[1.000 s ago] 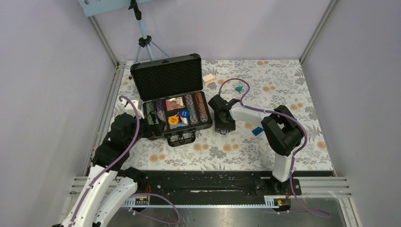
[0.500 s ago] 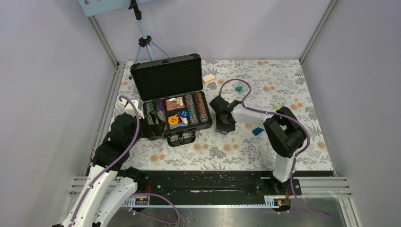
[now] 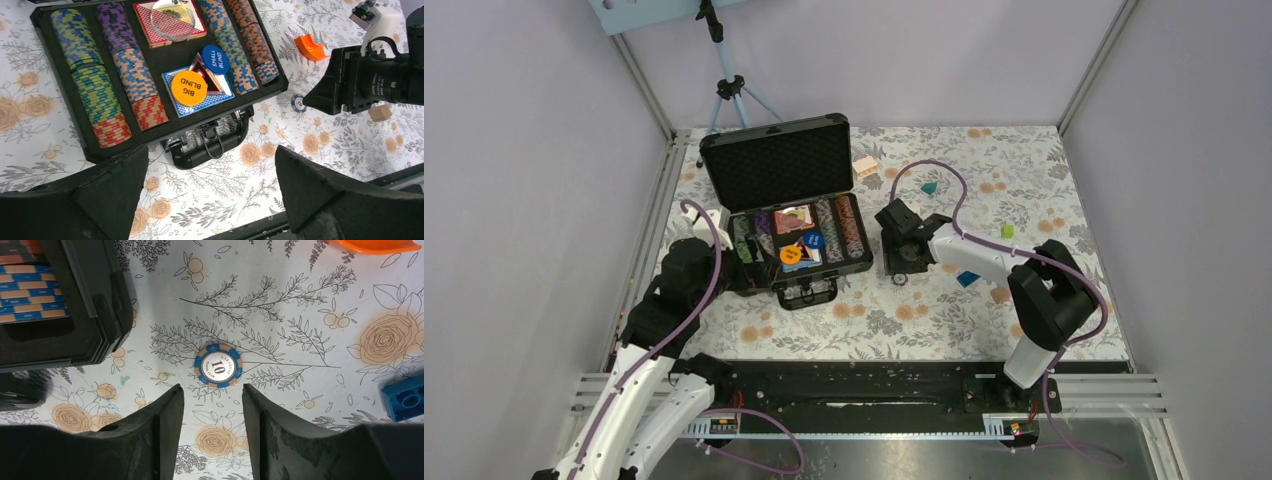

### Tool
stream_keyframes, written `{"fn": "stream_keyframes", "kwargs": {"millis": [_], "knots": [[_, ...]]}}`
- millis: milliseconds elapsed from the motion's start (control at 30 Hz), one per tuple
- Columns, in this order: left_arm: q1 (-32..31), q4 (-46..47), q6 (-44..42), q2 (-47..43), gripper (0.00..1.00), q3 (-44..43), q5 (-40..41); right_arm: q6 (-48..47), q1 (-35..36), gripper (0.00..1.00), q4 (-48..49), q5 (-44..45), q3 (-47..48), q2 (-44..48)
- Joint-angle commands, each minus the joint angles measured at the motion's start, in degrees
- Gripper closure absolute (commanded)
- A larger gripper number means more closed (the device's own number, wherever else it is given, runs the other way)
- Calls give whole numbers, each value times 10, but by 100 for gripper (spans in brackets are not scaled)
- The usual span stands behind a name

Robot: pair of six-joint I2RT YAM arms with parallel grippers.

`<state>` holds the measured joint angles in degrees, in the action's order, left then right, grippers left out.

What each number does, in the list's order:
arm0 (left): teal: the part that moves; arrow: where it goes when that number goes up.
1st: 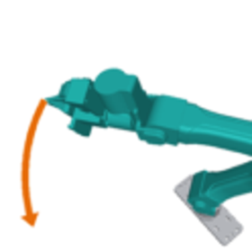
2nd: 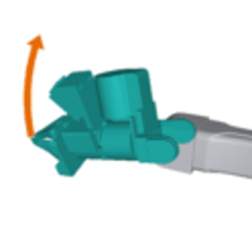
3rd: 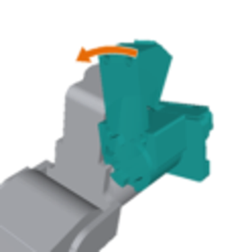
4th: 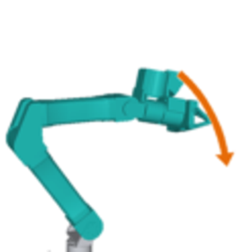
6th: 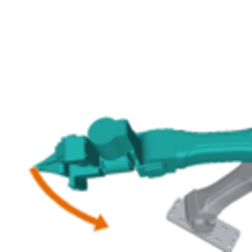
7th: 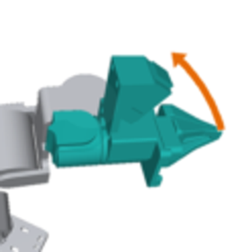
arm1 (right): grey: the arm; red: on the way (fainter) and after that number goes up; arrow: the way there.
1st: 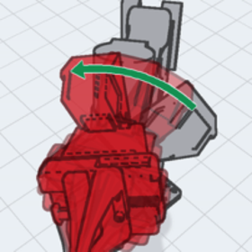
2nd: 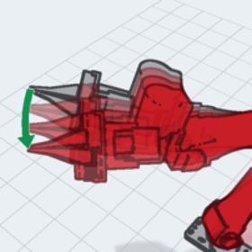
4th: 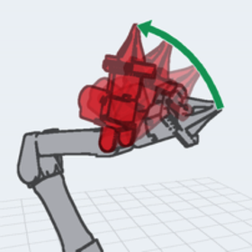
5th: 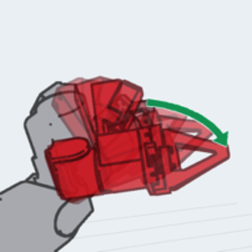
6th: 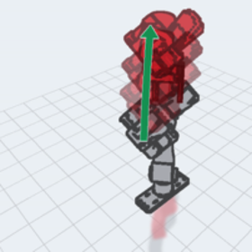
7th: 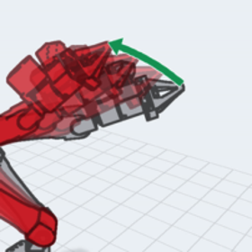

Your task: Pack up texas hold em set

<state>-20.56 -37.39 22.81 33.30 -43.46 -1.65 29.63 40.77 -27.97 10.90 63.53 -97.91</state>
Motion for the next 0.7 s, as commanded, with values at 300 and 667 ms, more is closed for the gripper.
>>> {"fn": "stream_keyframes", "kwargs": {"millis": [300, 667], "knots": [[3, 32, 3, 6, 4, -3, -21, 9, 4, 36, 5, 4, 14, -53], [3, 33, 5, 9, 4, -3, -21, 5, 4, 45, 5, 13, 14, -84]]}}
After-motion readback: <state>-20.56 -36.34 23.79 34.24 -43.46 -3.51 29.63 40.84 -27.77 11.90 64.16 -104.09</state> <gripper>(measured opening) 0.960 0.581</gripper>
